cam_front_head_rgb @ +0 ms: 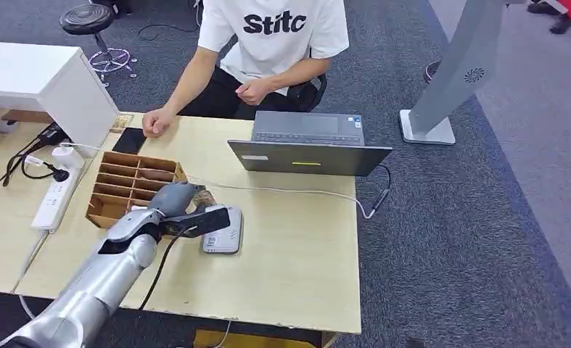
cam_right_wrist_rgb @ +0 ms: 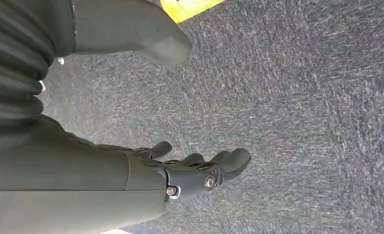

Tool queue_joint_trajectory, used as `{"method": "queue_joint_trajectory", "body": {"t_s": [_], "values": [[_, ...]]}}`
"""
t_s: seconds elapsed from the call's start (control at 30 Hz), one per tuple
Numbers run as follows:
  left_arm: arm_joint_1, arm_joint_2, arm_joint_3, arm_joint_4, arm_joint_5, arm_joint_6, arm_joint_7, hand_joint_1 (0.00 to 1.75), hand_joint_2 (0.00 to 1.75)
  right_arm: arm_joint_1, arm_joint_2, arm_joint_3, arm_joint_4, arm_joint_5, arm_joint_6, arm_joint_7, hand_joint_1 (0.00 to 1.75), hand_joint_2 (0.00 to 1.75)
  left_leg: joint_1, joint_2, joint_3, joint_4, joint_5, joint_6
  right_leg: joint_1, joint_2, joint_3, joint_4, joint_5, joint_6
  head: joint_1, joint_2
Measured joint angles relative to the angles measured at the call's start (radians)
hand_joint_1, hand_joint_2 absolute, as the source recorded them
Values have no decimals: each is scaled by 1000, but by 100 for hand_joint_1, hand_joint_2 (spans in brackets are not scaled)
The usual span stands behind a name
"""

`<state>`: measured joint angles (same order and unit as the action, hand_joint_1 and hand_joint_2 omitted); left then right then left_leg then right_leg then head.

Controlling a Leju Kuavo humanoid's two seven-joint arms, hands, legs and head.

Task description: Pass the card to the sensor for recognition and then transmit it.

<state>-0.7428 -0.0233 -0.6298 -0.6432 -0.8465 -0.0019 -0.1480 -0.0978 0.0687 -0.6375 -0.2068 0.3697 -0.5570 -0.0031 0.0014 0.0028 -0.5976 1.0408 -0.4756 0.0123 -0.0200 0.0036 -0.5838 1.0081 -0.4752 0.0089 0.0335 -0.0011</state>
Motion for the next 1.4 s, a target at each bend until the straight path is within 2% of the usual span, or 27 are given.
{"method": "queue_joint_trajectory", "body": {"t_s": [0.97,1.1,1.4], "values": [[-5,-6,-17,27,-11,-13,0,175,175,-2,6,0,0,8,0,0,0,175,0,0,0,0,0,0,0,0,0,0,0,0,0,0],[-2,-8,-34,40,-36,-49,-1,175,175,-6,8,7,0,32,5,13,0,175,0,0,0,0,0,0,0,0,0,0,0,0,0,0],[-5,-24,-52,81,-47,-31,-17,175,175,-18,17,15,0,47,2,23,0,175,0,-1,0,0,0,0,0,-1,1,0,0,0,0,0]]}}
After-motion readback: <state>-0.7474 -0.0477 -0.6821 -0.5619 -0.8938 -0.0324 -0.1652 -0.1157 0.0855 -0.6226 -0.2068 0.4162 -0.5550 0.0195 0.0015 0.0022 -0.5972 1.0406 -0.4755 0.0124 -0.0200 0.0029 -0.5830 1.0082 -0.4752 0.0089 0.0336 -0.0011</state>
